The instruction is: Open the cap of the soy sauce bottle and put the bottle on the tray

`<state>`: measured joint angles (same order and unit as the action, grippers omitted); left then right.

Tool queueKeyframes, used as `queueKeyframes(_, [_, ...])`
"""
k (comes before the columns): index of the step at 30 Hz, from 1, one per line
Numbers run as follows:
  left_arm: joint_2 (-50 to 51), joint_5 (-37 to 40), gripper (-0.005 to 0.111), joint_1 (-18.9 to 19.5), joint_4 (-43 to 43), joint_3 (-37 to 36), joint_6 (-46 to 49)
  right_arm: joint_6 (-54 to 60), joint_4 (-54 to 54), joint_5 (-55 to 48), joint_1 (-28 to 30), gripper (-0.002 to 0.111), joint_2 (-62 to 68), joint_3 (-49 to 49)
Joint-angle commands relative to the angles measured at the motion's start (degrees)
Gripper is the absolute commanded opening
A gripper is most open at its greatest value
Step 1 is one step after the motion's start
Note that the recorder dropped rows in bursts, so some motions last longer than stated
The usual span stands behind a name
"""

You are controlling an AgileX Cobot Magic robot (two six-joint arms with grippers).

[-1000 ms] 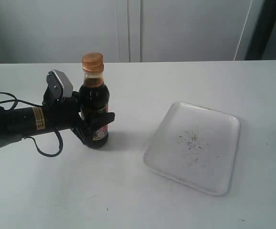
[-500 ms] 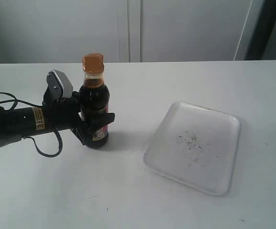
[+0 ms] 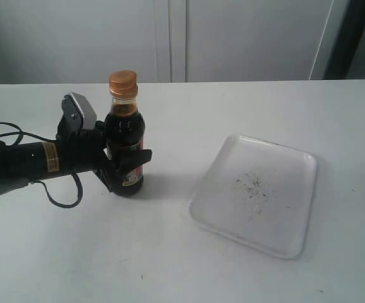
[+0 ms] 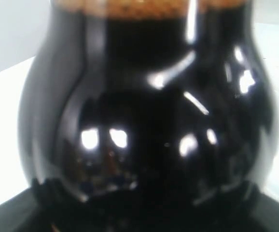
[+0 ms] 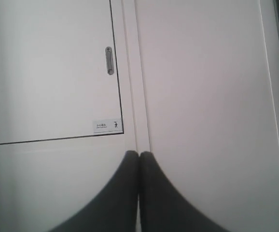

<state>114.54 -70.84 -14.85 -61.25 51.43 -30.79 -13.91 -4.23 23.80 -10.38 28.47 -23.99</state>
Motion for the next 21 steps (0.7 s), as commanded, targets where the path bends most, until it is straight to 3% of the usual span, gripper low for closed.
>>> queueKeyframes(1, [-0.2,0.9,0.0,-0.2,-1.1,0.0,0.2,0.8,-3.4,4.9,0.2,0.0,8.6,-2.9])
queueKeyframes(10, [-0.2,0.9,0.0,-0.2,-1.1,0.0,0.7,0.0,-6.5,11.8,-0.5,0.0,24.2,-4.5])
queueKeyframes(15, [-0.2,0.9,0.0,-0.2,-1.1,0.0,0.8,1.1,-5.6,17.0,-5.1,0.0,32.4,-4.5])
queueKeyframes(21, [-0.2,0.9,0.0,-0.2,-1.1,0.0,0.8,12.8,5.9,23.7,-12.5,0.0,41.4,-4.5])
